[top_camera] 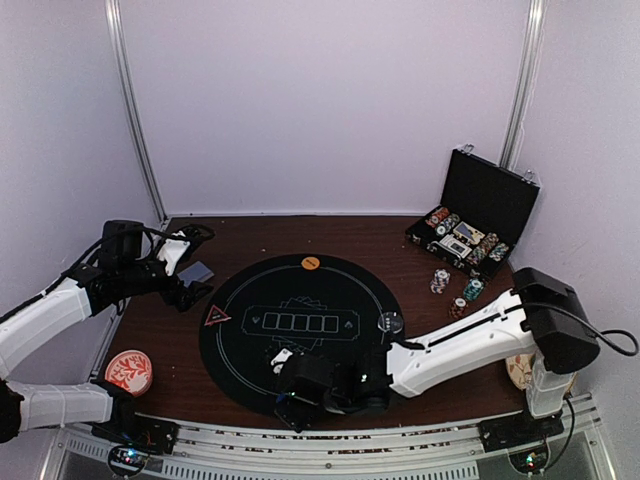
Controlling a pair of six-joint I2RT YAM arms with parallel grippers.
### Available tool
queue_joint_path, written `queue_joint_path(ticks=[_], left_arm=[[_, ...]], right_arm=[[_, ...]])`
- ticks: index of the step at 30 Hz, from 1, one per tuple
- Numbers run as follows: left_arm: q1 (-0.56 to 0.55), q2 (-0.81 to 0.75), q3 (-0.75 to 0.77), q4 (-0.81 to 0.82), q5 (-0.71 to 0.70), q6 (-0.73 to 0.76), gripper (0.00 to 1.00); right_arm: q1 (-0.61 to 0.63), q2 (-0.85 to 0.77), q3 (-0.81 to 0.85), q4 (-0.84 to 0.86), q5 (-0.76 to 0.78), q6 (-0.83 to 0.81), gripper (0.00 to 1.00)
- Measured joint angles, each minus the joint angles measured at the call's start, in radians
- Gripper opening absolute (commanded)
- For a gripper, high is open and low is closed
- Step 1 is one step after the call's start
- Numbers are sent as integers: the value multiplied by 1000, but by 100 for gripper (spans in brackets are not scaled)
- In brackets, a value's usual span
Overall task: Distribute texas hold em gaming equipment
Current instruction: Place the small blind button at the center of the board, then pick up the pile of poker chips from the pile of poker chips.
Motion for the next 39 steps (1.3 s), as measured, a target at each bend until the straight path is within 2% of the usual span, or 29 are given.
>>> queue_joint_path(ticks=[4, 10, 18, 21, 27, 39], left_arm=[[0, 0, 0, 0, 0, 0, 98], [0, 0, 0, 0, 0, 0, 98], [0, 0, 0, 0, 5, 0, 98], [0, 0, 0, 0, 12, 0, 98], [0, -10, 0, 0, 16, 0, 98], [0, 12, -7, 1, 18, 1, 98]], right_arm=[[-86, -140, -36, -39, 71, 18, 100], [-327, -353, -77, -109, 188, 26, 100], [-627, -496, -139, -151, 223, 18, 100], [-737, -491, -151, -151, 222, 10, 100], [-879, -394, -154, -128, 192, -2, 100], [-1009, -210, -151, -79, 127, 6, 97]])
